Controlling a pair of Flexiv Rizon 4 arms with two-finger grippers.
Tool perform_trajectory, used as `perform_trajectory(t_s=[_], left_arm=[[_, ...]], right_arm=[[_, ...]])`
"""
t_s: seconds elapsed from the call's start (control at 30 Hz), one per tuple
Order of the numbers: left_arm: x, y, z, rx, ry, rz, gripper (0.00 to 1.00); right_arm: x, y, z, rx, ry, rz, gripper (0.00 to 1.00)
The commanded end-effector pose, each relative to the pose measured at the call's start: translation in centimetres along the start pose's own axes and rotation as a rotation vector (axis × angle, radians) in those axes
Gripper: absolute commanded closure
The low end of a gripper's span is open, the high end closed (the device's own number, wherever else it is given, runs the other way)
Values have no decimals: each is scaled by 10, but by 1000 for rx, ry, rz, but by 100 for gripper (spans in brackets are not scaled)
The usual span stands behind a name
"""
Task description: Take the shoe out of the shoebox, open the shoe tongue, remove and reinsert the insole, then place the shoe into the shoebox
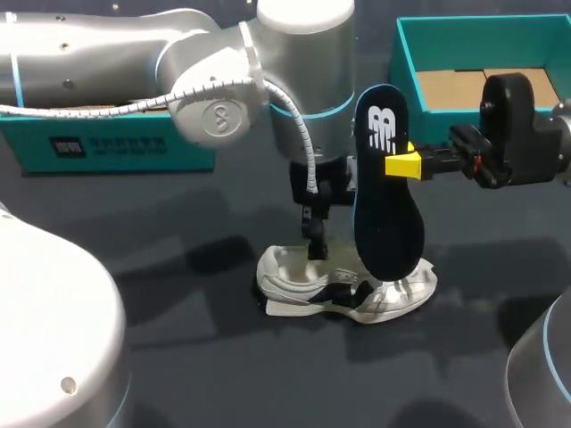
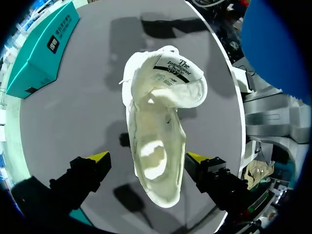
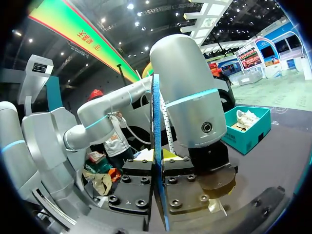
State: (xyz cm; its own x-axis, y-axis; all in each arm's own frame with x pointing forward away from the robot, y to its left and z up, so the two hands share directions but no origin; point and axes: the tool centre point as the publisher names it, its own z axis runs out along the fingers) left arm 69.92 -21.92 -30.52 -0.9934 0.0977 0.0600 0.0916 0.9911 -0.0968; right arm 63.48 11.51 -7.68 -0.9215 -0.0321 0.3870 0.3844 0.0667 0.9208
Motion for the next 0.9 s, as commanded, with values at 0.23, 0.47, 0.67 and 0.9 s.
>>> perform_trajectory(t_s=[0.23, 0.47, 0.67, 0.9], left_arm=[[-15, -12, 37, -1, -62, -7, 0], [-23, -13, 48, -5, -62, -8, 17], [-25, -13, 59, -21, -46, -10, 30], [-19, -14, 71, -32, -16, -1, 61]], right_arm=[[-1, 0, 1, 1, -1, 1, 100], [-1, 0, 1, 1, -1, 1, 100], [-1, 0, 1, 1, -1, 1, 100], [-1, 0, 1, 1, -1, 1, 100]])
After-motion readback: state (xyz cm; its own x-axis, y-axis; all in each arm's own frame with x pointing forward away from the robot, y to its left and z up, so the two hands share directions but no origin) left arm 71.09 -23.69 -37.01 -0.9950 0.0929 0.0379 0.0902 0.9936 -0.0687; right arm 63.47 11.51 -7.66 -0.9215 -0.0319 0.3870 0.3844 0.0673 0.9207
